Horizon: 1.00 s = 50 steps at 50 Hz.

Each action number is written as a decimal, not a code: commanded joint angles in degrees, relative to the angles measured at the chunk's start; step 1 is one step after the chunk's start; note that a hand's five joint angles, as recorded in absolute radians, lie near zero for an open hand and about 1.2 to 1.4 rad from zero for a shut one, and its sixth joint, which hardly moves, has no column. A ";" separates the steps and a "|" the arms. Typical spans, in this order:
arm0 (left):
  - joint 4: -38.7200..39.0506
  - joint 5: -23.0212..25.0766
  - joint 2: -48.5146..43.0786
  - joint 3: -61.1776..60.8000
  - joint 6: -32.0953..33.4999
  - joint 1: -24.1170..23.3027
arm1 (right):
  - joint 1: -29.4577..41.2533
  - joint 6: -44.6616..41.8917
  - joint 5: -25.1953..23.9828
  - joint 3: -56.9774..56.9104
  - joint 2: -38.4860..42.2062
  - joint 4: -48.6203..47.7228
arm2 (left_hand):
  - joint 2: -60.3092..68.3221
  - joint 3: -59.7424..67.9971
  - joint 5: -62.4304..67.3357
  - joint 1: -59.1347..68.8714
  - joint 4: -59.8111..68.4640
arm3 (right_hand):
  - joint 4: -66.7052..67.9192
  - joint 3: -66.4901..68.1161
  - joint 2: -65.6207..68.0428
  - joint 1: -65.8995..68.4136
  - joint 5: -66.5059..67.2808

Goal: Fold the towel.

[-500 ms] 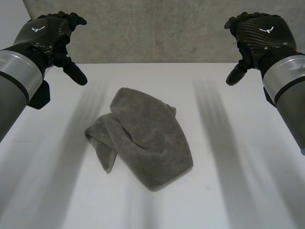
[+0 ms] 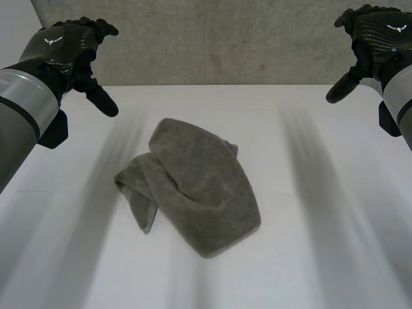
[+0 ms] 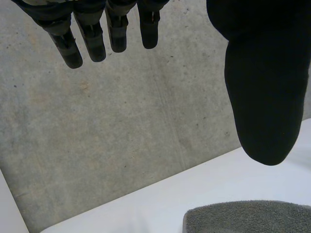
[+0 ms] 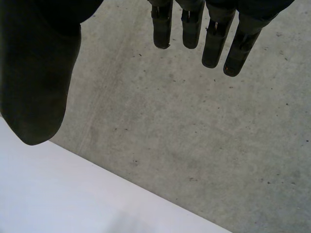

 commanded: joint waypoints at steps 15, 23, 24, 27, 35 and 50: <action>4.73 -0.18 -11.49 -7.50 3.15 0.78 | 7.12 -19.32 -23.39 -6.50 19.16 -0.42 | 4.85 4.86 4.50 4.83 4.83 | -4.85 -4.08 -4.19 -3.09 -3.38; 13.61 -0.62 -19.41 -10.14 6.67 1.48 | 12.49 -19.23 -24.35 -18.20 34.56 -0.69 | 5.01 5.03 4.67 5.00 5.00 | -4.85 -4.08 -4.19 -3.09 -3.38; 14.67 -0.70 -20.99 -10.15 7.11 1.83 | 12.50 -19.23 -24.35 -18.22 34.59 -0.69 | 5.68 5.70 5.33 5.67 5.67 | -4.85 -4.08 -4.19 -3.09 -3.38; 15.47 -0.71 -24.50 -9.54 7.73 1.92 | 14.78 -19.58 -24.79 -22.53 40.04 -0.51 | 6.69 6.71 6.34 6.68 6.68 | -4.85 -4.08 -4.19 -3.09 -3.38; 15.29 -0.79 -29.70 -7.95 8.43 1.83 | 17.24 -20.90 -24.79 -27.54 47.94 2.20 | 14.24 14.26 13.89 14.22 14.22 | -0.11 0.65 0.54 1.64 1.35; 14.85 -0.62 -28.74 -8.74 8.35 0.08 | 15.06 -21.25 -23.04 -16.50 36.02 6.96 | 68.74 68.76 68.40 68.73 68.73 | 65.15 65.92 65.81 66.91 66.62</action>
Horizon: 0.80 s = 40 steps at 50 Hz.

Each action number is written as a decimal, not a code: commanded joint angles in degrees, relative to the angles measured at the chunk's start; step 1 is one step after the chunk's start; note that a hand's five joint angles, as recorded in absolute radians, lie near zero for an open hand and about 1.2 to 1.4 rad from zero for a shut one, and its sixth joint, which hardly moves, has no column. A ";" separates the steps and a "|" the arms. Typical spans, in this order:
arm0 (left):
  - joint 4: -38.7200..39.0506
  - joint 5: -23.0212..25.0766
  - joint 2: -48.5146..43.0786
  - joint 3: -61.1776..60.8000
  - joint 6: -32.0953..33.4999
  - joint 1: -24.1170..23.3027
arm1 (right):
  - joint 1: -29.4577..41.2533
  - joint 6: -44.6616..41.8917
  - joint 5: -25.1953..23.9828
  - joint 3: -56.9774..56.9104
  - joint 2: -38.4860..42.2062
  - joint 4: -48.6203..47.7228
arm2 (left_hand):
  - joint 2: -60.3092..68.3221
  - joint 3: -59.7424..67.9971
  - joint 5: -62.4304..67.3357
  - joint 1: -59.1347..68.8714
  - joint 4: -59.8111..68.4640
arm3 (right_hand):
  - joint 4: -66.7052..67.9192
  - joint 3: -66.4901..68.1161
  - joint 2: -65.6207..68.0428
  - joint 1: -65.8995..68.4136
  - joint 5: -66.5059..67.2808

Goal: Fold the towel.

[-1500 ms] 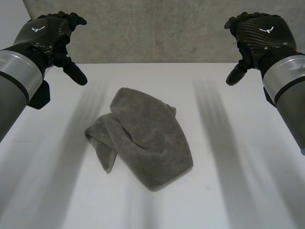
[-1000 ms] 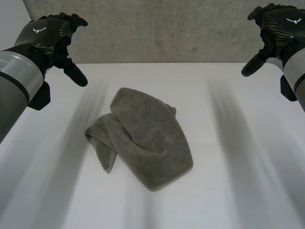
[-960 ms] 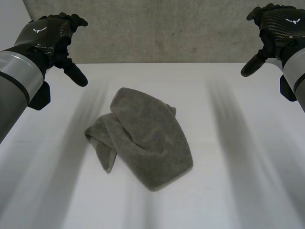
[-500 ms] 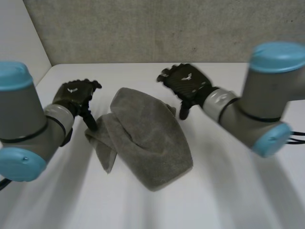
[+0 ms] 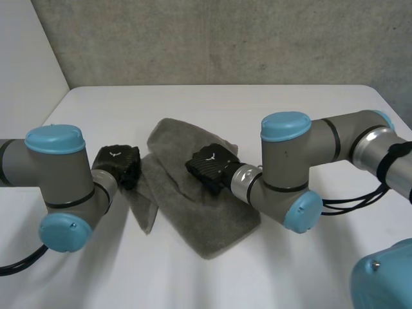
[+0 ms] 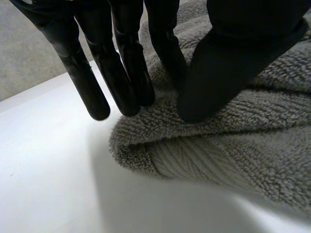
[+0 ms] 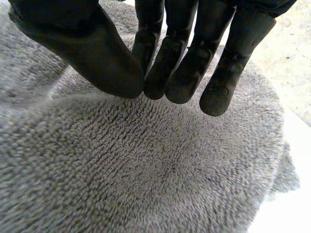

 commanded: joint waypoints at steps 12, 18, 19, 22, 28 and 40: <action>-3.53 0.59 11.50 -8.65 -0.11 -7.34 | -13.28 -9.38 -0.15 35.94 -29.20 4.95 | 16.84 16.88 16.97 17.11 16.82 | 3.59 3.40 3.72 3.18 2.89; -2.83 0.59 18.07 -16.38 -0.11 -9.44 | -14.88 -14.07 0.47 41.69 -32.12 1.79 | 16.84 16.88 16.97 17.11 16.82 | -34.20 -34.39 -34.07 -34.60 -34.90; -2.83 0.59 18.09 -16.39 -0.11 -9.45 | -14.71 -13.81 0.64 41.86 -32.47 -0.21 | 16.84 16.88 16.97 17.11 16.82 | -49.35 -49.55 -49.23 -49.76 -50.05; -0.29 0.42 20.19 -17.26 -0.11 -9.19 | -14.10 -9.79 0.73 40.65 -32.65 -4.60 | -10.73 -10.69 -10.60 -10.46 -10.75 | -66.41 -66.60 -66.28 -66.82 -67.11; 1.47 0.24 20.98 -17.27 -0.02 -7.70 | -11.38 4.16 -0.05 33.55 -28.72 -6.03 | -34.22 -34.18 -34.09 -33.95 -34.24 | -66.41 -66.60 -66.28 -66.82 -67.11; 4.82 0.24 21.78 -19.11 -0.90 -3.04 | -4.87 18.44 0.91 12.79 -8.50 -2.96 | -50.09 -50.05 -49.96 -49.82 -50.10 | -63.64 -63.84 -63.52 -64.05 -64.34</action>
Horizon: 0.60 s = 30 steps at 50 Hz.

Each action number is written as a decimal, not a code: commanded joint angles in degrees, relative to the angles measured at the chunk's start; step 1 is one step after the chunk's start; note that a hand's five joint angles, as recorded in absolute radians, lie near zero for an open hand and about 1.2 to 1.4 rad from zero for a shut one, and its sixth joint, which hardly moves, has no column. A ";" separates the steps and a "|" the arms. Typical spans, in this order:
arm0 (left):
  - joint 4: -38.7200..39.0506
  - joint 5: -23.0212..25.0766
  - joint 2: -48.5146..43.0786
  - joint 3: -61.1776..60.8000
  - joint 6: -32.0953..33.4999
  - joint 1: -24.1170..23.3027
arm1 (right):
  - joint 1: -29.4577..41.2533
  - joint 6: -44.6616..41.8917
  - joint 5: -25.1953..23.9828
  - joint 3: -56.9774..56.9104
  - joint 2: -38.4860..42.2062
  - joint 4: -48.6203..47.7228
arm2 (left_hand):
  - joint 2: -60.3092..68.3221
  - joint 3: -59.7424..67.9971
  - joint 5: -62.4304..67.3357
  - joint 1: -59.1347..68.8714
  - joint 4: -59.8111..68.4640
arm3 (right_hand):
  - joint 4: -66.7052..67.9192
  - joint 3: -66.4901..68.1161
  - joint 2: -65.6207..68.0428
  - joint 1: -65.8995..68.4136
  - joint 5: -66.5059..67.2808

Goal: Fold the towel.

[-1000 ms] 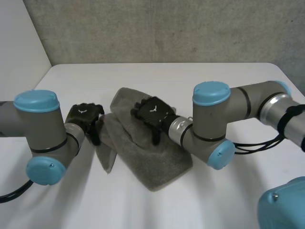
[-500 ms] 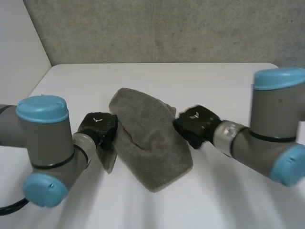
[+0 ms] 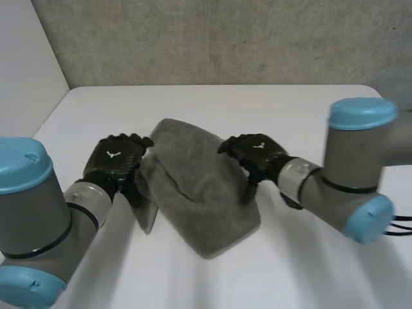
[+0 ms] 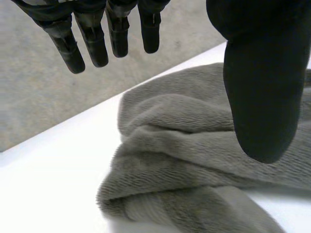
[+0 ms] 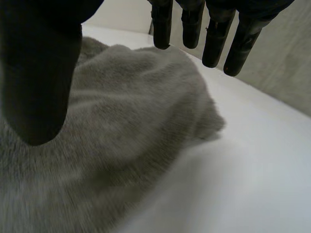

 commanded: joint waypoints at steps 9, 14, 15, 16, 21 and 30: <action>3.83 0.22 0.76 -3.30 -0.31 2.47 | 6.26 6.82 0.61 -16.47 16.69 2.92 | -0.73 -0.76 -0.60 -0.90 -0.81 | 2.41 3.22 3.04 3.79 3.74; 3.92 0.22 1.02 -3.30 -0.31 2.47 | 6.88 7.00 1.92 -18.32 18.72 2.92 | -0.73 -0.76 -0.60 -0.90 -0.81 | 25.69 26.51 26.32 27.08 27.03; 3.92 0.22 1.37 -3.38 -0.31 2.47 | 6.88 7.00 1.93 -18.32 18.73 2.92 | -0.73 -0.76 -0.60 -0.90 -0.81 | 25.82 26.64 26.45 27.20 27.15; 3.92 0.22 1.38 -3.38 -0.31 2.47 | 6.80 7.00 3.75 -18.41 18.73 2.92 | -0.73 -0.76 -0.60 -0.90 -0.81 | 54.29 55.11 54.93 55.68 55.63; 4.09 0.13 2.07 -4.00 -0.31 2.47 | 6.45 5.94 9.38 -16.49 15.58 2.66 | -0.73 -0.76 -0.60 -0.90 -0.81 | 65.29 66.11 65.92 66.67 66.62; 4.09 0.13 3.92 -4.35 -0.31 2.83 | 3.82 -2.11 9.84 -2.81 -1.02 2.92 | -0.73 -0.76 -0.60 -0.90 -0.81 | 65.29 66.11 65.92 66.67 66.62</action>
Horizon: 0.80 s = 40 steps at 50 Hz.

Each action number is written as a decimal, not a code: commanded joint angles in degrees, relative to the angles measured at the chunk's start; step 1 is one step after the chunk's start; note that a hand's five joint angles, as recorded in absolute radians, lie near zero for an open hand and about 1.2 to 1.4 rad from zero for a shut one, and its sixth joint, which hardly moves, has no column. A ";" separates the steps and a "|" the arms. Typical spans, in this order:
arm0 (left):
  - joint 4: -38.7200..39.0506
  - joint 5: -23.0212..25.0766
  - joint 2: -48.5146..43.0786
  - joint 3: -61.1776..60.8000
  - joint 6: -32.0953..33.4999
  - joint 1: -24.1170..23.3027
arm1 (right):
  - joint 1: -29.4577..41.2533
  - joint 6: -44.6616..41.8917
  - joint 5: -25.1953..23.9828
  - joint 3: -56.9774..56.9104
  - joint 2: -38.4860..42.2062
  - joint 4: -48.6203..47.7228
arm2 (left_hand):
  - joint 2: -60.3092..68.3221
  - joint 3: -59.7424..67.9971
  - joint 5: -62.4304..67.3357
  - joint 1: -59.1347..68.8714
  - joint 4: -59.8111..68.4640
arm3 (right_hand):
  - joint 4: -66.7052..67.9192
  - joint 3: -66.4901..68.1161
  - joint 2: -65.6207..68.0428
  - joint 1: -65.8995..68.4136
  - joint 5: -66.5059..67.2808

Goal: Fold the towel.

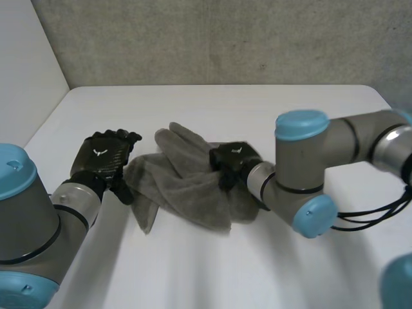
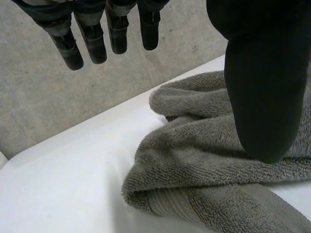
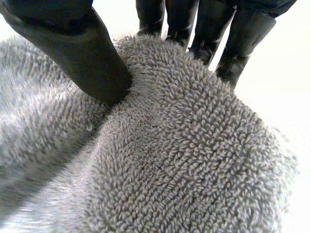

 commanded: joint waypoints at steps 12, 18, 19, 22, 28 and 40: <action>-0.10 0.26 2.54 -1.43 0.26 -0.23 | -9.54 -34.63 -1.65 40.16 -29.31 10.67 | 0.92 0.83 0.77 0.82 0.87 | 3.76 5.41 5.96 4.91 5.32; -0.10 0.35 2.19 -1.52 0.44 -0.50 | -9.63 -34.38 -10.86 42.11 -34.76 18.07 | 0.92 0.83 0.77 0.82 0.87 | -20.83 -19.18 -18.63 -19.68 -19.27; -0.10 0.35 2.19 -1.52 0.44 -0.50 | -9.63 -34.38 -10.88 42.11 -34.78 18.08 | 0.92 0.83 0.77 0.82 0.87 | -21.08 -19.43 -18.87 -19.92 -19.51; -0.10 0.35 1.84 -1.52 0.44 -0.58 | -10.07 -33.94 -13.16 40.63 -38.53 17.99 | 0.92 0.83 0.77 0.82 0.87 | -66.24 -64.59 -64.04 -65.09 -64.68; -0.01 0.44 1.49 -0.47 0.62 -0.94 | -10.33 -25.89 -12.99 32.21 -40.75 12.91 | 0.92 0.83 0.77 0.82 0.87 | -66.24 -64.59 -64.04 -65.09 -64.68; -0.45 3.51 -6.59 7.43 1.05 -1.29 | -9.46 -18.82 -12.55 14.28 -24.79 10.87 | 2.77 2.68 2.62 2.67 2.72 | -66.24 -64.59 -64.04 -65.09 -64.68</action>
